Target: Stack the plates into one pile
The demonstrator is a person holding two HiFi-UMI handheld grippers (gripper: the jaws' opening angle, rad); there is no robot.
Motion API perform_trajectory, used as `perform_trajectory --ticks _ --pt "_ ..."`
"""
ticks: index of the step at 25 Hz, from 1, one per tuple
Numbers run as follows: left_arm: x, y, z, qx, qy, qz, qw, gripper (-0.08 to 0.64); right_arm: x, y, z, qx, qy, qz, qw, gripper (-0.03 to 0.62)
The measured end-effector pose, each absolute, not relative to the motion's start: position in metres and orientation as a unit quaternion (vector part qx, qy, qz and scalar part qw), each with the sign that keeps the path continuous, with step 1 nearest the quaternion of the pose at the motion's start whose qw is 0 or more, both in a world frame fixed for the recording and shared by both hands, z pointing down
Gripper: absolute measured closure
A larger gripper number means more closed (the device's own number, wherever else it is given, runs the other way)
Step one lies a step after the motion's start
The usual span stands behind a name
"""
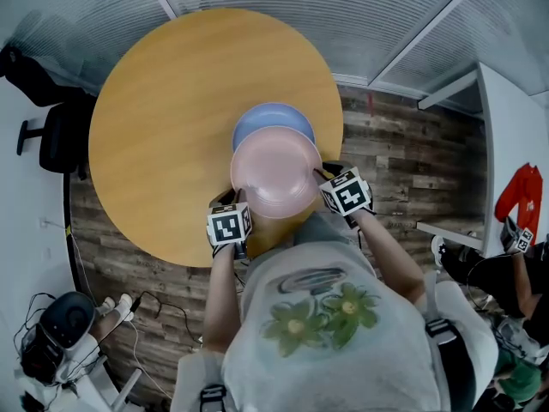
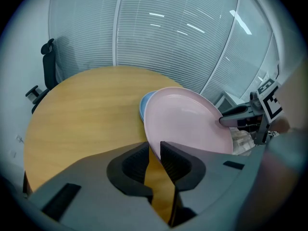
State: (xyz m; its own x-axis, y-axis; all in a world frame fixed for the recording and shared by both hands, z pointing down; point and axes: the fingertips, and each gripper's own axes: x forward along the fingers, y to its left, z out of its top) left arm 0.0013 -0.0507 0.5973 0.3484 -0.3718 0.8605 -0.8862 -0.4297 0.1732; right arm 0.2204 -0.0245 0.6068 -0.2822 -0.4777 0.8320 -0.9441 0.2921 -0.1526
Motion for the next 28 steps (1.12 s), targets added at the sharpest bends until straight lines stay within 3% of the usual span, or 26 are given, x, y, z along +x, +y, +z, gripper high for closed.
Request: perform_trajectory --ticks 28 --pt "0.041 -0.144 0.614 0.738 -0.460 0.375 0.322 0.472 0.262 -0.131 0.622 0.470 -0.748 0.314 0.346 0.476"
